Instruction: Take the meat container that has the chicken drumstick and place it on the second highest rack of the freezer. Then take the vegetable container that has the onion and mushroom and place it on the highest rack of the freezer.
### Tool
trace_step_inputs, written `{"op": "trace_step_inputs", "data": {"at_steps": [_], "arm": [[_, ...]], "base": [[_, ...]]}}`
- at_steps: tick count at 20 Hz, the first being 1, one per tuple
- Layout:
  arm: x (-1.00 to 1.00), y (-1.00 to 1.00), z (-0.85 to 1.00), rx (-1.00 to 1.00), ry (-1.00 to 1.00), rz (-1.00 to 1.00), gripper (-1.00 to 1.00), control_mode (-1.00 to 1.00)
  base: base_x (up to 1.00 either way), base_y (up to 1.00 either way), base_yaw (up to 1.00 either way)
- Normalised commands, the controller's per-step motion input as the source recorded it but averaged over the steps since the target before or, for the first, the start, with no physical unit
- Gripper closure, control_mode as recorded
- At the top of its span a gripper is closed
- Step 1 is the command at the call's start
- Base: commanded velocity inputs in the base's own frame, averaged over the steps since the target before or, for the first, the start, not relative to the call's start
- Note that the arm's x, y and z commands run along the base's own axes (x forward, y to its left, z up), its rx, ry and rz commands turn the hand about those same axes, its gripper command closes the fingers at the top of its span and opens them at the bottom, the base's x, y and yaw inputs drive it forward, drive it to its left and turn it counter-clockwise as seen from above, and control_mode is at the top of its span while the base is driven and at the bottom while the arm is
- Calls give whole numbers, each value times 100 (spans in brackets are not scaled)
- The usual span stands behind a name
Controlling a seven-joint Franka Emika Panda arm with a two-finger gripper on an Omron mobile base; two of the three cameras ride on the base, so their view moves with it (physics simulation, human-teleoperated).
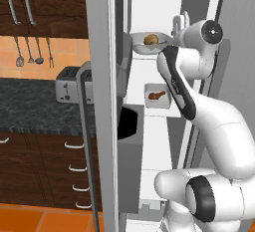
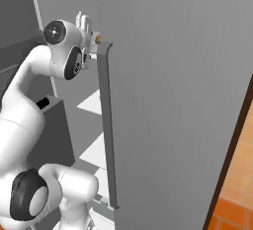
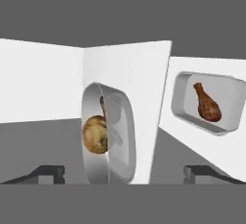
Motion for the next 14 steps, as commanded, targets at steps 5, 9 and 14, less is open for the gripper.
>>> {"op": "trace_step_inputs", "data": {"at_steps": [5, 9, 14], "arm": [[-100, 0, 5, 0, 0, 0, -100, -100], [-100, 0, 0, 0, 10, 0, -100, -100], [-100, 0, 0, 0, 24, 0, -100, -100]], "base": [[0, 0, 0], [0, 0, 0], [0, 0, 0]]}}
